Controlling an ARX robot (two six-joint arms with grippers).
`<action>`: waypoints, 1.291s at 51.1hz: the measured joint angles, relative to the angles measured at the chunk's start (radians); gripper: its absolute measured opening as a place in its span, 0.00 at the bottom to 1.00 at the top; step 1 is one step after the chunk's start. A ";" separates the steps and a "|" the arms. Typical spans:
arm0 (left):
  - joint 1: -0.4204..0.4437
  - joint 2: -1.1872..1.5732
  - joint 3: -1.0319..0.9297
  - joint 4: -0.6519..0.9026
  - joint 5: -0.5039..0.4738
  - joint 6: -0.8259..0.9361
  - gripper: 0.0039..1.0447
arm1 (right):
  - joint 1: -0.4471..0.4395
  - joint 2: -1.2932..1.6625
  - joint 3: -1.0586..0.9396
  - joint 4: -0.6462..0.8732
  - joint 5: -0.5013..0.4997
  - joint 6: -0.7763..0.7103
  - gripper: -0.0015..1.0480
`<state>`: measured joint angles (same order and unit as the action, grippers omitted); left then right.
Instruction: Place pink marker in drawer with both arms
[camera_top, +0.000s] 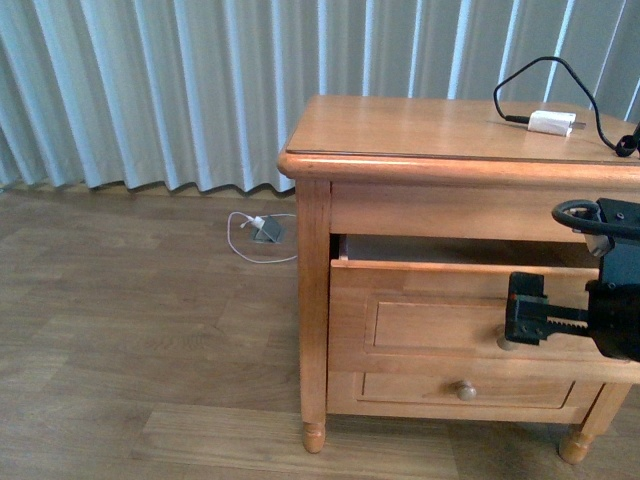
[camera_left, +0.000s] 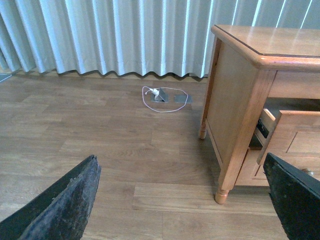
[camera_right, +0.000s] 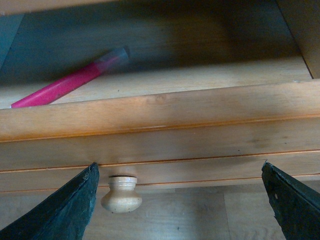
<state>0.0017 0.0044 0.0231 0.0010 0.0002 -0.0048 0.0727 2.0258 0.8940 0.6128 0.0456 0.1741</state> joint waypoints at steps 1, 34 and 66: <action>0.000 0.000 0.000 0.000 0.000 0.000 0.95 | 0.002 0.012 0.014 0.005 0.003 0.002 0.92; 0.000 0.000 0.000 0.000 0.000 0.000 0.95 | 0.007 0.163 0.180 0.114 0.052 0.021 0.92; 0.000 0.000 0.000 0.000 0.000 0.000 0.95 | -0.026 -0.658 -0.274 -0.192 -0.127 0.018 0.92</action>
<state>0.0017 0.0044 0.0231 0.0006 0.0002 -0.0048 0.0463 1.3674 0.6201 0.4206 -0.0814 0.1921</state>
